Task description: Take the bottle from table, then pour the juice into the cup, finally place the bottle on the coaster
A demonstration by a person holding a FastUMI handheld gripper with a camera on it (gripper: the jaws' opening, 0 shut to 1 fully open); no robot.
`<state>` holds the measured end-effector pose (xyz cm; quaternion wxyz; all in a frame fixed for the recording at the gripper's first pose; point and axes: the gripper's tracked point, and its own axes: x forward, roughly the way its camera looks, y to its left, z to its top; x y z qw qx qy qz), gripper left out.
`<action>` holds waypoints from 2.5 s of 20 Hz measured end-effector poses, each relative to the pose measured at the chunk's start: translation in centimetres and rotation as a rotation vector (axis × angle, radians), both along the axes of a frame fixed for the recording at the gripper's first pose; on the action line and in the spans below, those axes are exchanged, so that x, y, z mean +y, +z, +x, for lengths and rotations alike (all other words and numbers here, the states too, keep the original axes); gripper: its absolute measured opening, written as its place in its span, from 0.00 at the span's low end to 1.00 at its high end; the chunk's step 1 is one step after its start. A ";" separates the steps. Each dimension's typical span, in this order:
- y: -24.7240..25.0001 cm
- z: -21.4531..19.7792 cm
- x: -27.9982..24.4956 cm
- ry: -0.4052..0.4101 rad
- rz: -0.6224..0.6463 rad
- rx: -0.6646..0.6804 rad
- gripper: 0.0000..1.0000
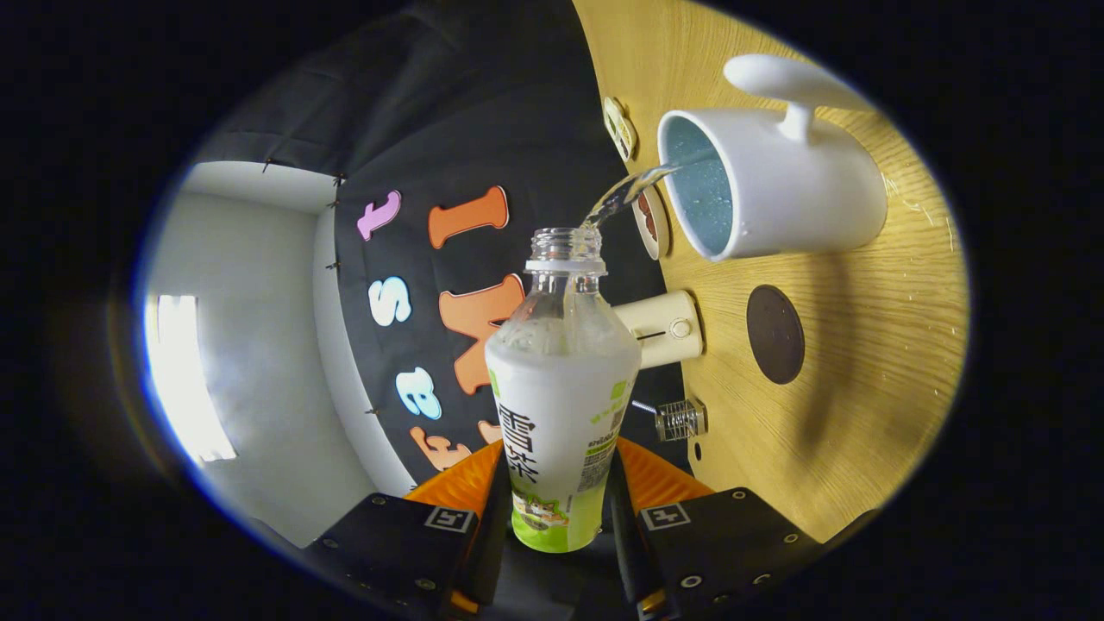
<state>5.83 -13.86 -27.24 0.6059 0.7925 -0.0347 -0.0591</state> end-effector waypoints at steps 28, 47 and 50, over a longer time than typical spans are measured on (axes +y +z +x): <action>2.2 0.1 -0.2 -0.034 0.176 -0.125 0.55; 0.5 0.3 -1.5 -0.108 0.262 -0.120 0.56; 0.1 0.4 -1.5 -0.103 0.273 -0.119 0.56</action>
